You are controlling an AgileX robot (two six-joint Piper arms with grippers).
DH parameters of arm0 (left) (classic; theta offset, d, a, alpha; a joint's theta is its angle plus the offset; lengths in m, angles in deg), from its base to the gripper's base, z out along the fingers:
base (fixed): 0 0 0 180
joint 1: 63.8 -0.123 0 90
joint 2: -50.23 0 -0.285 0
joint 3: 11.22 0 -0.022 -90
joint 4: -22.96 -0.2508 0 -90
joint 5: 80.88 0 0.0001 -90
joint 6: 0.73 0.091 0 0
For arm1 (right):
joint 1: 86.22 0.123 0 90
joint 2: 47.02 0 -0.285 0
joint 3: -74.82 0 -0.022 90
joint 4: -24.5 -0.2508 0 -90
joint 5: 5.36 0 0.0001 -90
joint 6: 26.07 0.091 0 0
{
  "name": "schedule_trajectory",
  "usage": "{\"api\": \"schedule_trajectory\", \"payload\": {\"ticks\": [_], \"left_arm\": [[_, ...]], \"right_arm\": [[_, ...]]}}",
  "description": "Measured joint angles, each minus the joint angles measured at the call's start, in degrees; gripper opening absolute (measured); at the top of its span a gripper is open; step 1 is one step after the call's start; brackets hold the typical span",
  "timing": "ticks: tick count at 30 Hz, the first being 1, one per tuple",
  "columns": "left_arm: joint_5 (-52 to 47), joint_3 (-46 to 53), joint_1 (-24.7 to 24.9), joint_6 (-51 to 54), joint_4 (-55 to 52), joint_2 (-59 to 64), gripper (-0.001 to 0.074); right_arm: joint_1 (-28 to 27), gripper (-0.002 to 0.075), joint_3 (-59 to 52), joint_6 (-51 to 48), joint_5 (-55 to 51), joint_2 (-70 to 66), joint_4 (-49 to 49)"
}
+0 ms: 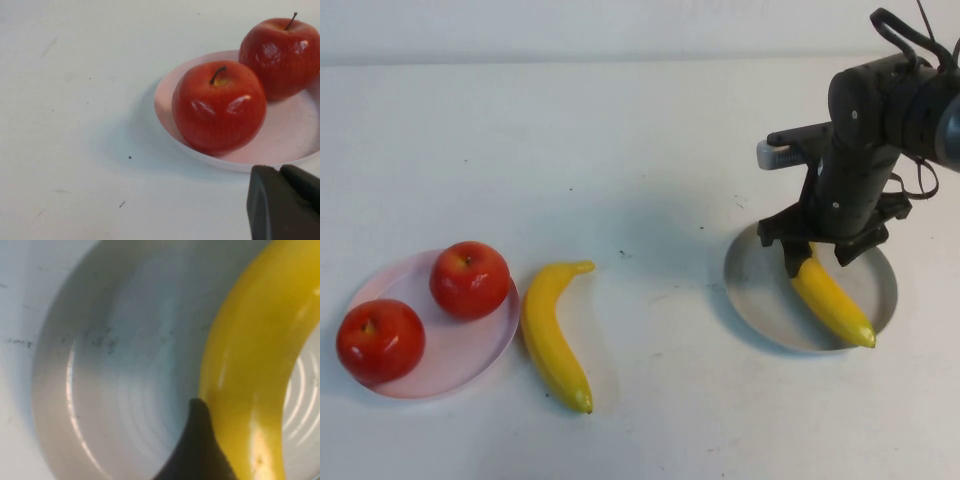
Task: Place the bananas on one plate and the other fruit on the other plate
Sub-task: Put another type of fruit in the right plate
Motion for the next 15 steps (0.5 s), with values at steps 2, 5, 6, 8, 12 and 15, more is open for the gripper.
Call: {"api": "schedule_trajectory", "payload": {"ticks": [2,5,6,8,12,15], "left_arm": [[0.0,0.0,0.0,0.0,0.0,0.0,0.0002],[0.0,0.0,0.0,0.0,0.0,0.0,0.0002],[0.0,0.0,0.0,0.0,0.0,0.0,0.0002],[0.0,0.0,0.0,0.0,0.0,0.0,0.0002],[0.0,0.0,0.0,0.0,-0.1,0.0,0.0002],[0.0,0.0,0.0,0.0,-0.1,0.0,0.0002]], "right_arm": [[0.0,0.0482,0.8,0.0,-1.4,0.0,0.4],[0.4,0.0492,1.3,0.0,-2.1,1.2,0.5],[0.8,0.0491,1.4,0.0,-2.3,1.8,0.4],[2.4,0.0491,1.4,-0.7,-2.5,3.5,-1.0],[8.1,0.0491,1.7,-4.6,-2.8,5.6,-3.4],[13.9,0.0491,1.7,-5.9,-1.3,5.5,-4.7]]}}
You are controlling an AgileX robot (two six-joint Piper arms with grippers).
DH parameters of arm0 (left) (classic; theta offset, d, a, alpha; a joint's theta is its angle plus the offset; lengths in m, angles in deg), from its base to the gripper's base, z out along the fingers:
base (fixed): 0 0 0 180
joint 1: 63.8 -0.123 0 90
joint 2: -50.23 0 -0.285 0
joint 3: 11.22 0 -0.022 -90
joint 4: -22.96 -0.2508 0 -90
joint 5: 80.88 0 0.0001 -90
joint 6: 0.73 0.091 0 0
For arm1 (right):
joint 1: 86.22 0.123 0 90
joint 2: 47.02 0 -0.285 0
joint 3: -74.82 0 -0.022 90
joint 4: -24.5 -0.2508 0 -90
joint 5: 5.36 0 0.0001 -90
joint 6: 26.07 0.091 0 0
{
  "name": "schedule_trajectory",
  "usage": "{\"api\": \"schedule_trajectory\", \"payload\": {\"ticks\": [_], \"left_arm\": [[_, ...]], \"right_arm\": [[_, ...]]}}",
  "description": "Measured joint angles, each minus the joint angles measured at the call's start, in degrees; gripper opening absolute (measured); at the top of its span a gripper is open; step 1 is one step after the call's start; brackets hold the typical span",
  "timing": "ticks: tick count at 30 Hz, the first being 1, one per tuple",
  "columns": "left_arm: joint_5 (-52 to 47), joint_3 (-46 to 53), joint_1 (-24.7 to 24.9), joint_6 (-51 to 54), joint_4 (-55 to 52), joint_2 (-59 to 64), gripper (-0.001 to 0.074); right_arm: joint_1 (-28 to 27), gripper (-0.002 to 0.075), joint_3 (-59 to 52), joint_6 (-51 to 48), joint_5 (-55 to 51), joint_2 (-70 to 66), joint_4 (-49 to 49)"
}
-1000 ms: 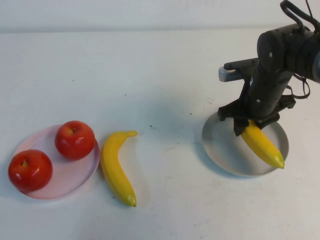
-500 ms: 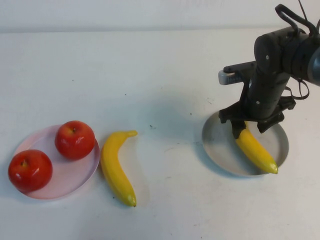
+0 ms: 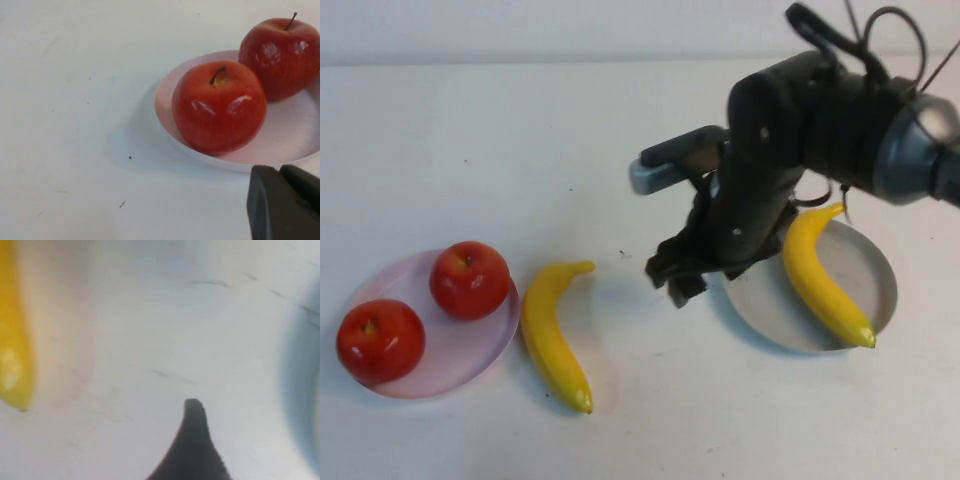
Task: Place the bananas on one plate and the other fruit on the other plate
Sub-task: Put another type of fruit in the right plate
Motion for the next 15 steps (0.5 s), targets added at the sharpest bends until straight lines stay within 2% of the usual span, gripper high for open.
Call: {"api": "schedule_trajectory", "payload": {"ticks": [4,7,15], "left_arm": [[0.0,0.0,0.0,0.0,0.0,0.0,0.0002],[0.0,0.0,0.0,0.0,0.0,0.0,0.0002],[0.0,0.0,0.0,0.0,0.0,0.0,0.0002]], "right_arm": [[7.6,0.0491,1.1,-2.6,5.7,-1.5,-1.8],[11.1,0.0491,4.6,-3.3,6.5,-4.3,-2.2],[14.7,0.0491,17.6,-3.5,4.1,-14.1,-2.2]]}}
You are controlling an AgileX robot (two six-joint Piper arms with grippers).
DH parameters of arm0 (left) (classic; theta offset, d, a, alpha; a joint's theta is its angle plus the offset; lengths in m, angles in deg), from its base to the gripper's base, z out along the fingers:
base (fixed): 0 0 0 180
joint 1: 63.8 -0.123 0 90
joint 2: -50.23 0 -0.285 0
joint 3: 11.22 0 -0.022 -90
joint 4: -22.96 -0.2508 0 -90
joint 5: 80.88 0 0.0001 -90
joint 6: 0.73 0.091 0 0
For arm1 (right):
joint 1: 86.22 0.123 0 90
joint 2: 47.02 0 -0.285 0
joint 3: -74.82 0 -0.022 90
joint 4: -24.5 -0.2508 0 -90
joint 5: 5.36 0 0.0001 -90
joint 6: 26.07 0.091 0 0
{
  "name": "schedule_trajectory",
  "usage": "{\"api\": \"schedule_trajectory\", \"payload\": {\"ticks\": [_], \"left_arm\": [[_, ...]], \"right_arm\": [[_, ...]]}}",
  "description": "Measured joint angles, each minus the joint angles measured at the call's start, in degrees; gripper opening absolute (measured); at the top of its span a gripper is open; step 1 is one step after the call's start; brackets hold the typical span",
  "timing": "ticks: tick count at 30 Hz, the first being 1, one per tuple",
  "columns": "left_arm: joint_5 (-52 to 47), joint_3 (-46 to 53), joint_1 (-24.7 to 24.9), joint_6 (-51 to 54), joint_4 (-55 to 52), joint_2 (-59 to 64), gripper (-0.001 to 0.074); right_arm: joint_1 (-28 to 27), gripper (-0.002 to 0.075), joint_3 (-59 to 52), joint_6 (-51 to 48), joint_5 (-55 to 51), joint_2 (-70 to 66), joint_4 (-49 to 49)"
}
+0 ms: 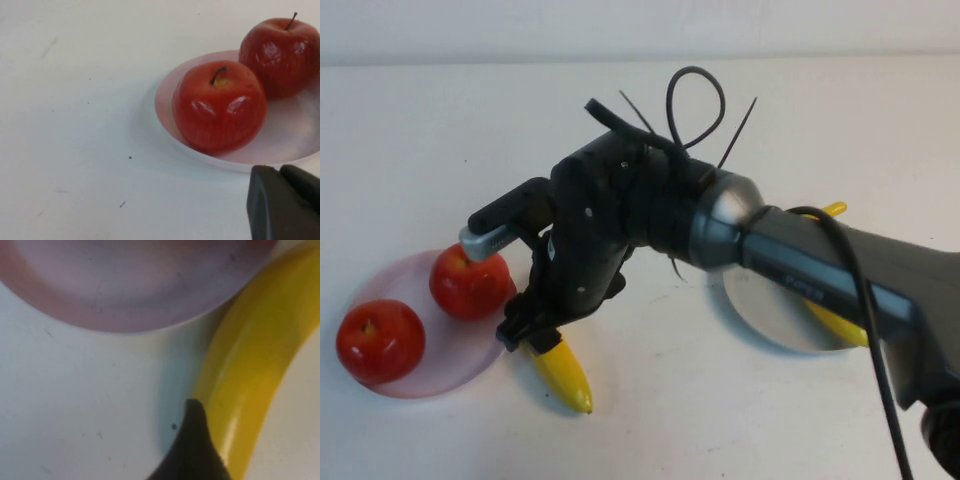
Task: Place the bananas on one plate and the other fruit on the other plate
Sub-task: Put another type of fruit in the right plate
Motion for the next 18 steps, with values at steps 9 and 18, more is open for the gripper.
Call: {"api": "schedule_trajectory", "payload": {"ticks": [9,18], "left_arm": [[0.0,0.0,0.0,0.0,0.0,0.0,0.0002],[0.0,0.0,0.0,0.0,0.0,0.0,0.0002]], "right_arm": [[0.6,0.0491,4.6,0.2,-4.4,-6.8,0.1],[0.6,0.0441,5.1,1.2,-4.1,-8.3,0.2]]}}
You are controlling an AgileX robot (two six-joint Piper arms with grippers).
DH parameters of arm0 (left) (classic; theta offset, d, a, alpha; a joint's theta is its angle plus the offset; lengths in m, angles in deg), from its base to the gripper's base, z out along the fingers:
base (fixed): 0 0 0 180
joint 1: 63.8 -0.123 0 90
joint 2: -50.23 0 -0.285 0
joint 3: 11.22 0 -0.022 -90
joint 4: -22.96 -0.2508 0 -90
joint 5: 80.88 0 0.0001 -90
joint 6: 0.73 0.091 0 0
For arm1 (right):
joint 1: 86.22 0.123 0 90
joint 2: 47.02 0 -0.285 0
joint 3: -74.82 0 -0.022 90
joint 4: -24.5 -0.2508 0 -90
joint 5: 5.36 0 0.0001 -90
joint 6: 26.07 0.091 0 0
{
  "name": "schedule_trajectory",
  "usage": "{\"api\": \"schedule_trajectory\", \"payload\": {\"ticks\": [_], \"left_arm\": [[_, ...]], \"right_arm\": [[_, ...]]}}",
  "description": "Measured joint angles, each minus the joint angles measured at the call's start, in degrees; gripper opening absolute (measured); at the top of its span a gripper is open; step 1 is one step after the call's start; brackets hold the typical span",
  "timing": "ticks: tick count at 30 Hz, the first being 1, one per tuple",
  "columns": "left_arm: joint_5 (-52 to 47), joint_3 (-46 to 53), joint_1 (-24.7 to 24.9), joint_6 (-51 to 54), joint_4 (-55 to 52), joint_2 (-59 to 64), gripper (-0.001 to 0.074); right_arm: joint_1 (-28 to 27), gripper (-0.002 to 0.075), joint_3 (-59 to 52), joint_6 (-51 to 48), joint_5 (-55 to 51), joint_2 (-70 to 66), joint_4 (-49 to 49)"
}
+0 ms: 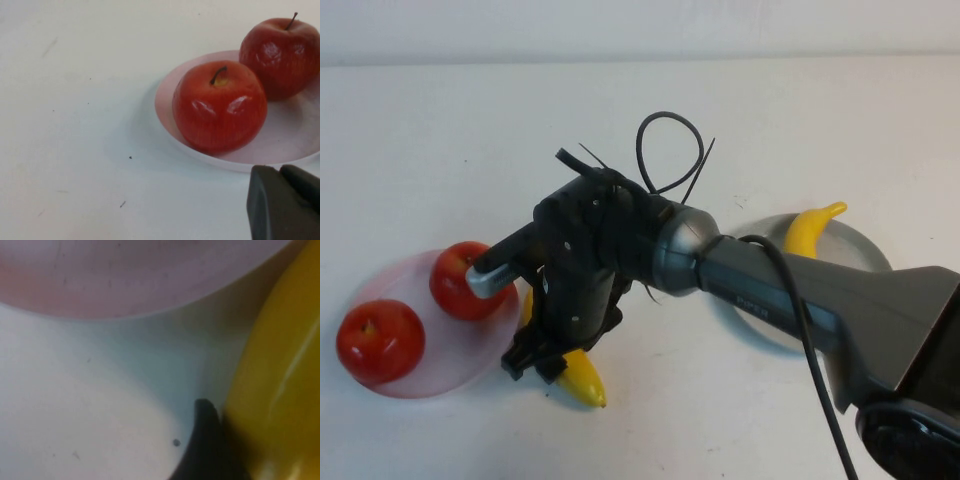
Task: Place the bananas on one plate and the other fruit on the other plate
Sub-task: Put another type of fruit in the right plate
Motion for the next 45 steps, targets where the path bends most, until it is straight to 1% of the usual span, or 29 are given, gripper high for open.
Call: {"api": "schedule_trajectory", "payload": {"ticks": [4,6,10,13,17,21,24,32,38,41,45], "left_arm": [[0.0,0.0,0.0,0.0,0.0,0.0,0.0002],[0.0,0.0,0.0,0.0,0.0,0.0,0.0002],[0.0,0.0,0.0,0.0,0.0,0.0,0.0002],[0.0,0.0,0.0,0.0,0.0,0.0,0.0002],[0.0,0.0,0.0,0.0,0.0,0.0,0.0001],[0.0,0.0,0.0,0.0,0.0,0.0,0.0002],[0.0,0.0,0.0,0.0,0.0,0.0,0.0001],[0.0,0.0,0.0,0.0,0.0,0.0,0.0001],[0.0,0.0,0.0,0.0,0.0,0.0,0.0001],[0.0,0.0,0.0,0.0,0.0,0.0,0.0001],[0.0,0.0,0.0,0.0,0.0,0.0,0.0001]], "right_arm": [[-0.1,0.0328,0.0,3.4,0.0,0.1,0.0],[-0.6,0.0312,0.0,3.9,0.0,0.7,0.5],[-2.4,0.0312,-0.1,5.0,-2.2,3.4,3.4],[-4.3,0.0311,-2.4,7.4,-4.2,7.2,6.3],[-8.6,0.0311,-11.4,11.5,-3.1,15.0,8.5],[-14.9,0.0311,-23.7,13.5,3.1,22.0,9.3],[-17.8,0.0311,-26.8,14.1,5.3,22.7,9.8],[-20.6,0.0311,-27.4,14.1,7.6,20.4,9.7],[-20.8,0.0311,-27.4,14.1,7.1,17.2,9.6],[-20.8,0.0333,-27.4,14.1,7.1,16.9,9.6],[-20.8,0.0395,-27.4,14.1,6.5,16.9,9.6]]}}
